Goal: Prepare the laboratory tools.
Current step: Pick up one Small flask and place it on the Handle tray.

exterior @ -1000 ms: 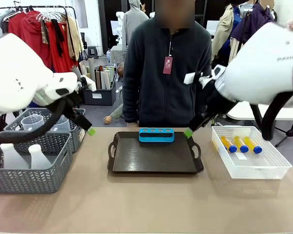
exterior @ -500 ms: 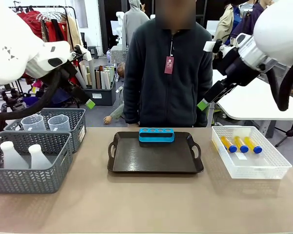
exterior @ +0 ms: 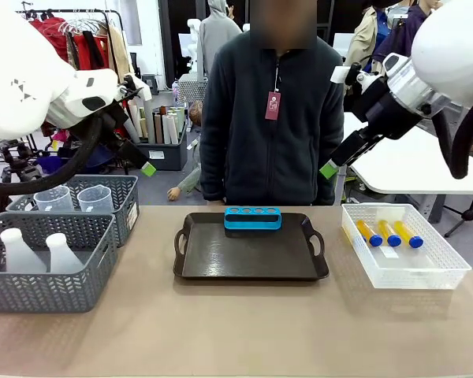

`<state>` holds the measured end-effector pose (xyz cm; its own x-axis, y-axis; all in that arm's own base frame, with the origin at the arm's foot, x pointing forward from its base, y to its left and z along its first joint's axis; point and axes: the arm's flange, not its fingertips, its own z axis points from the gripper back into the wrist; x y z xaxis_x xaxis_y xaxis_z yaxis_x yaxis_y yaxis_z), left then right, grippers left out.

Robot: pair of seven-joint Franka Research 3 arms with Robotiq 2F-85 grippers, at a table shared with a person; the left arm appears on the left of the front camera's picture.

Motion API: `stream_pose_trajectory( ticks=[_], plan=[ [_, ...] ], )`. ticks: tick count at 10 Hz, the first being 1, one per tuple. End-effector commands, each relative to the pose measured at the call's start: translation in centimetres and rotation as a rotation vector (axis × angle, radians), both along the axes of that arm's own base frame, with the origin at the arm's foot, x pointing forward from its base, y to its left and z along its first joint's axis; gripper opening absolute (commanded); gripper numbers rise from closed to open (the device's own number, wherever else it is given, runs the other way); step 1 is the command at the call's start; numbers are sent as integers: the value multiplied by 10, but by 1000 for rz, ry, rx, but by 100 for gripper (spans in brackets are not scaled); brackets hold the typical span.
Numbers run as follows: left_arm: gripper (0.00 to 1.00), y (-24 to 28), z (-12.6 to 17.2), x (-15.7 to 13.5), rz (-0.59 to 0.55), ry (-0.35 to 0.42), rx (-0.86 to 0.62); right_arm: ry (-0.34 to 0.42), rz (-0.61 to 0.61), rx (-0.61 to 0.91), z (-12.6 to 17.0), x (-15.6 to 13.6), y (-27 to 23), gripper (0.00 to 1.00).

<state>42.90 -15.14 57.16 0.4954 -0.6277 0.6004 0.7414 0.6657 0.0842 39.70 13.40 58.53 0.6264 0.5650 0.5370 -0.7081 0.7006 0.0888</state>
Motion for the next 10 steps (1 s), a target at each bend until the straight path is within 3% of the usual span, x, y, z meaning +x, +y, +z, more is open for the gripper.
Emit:
stream_pose_trajectory(
  ticks=[1,4,5,10],
  plan=[
    [100,3,3,-1,-3,7,-10,8,-10,5,1,1,0,100],
    [100,-3,4,0,-14,31,7,-1,-2,-2,0,0,0,100],
    [100,-3,13,1,-36,25,6,18,22,5,9,5,0,100],
    [100,0,54,14,-86,-26,-30,-80,48,41,59,30,-10,100]
  ],
)
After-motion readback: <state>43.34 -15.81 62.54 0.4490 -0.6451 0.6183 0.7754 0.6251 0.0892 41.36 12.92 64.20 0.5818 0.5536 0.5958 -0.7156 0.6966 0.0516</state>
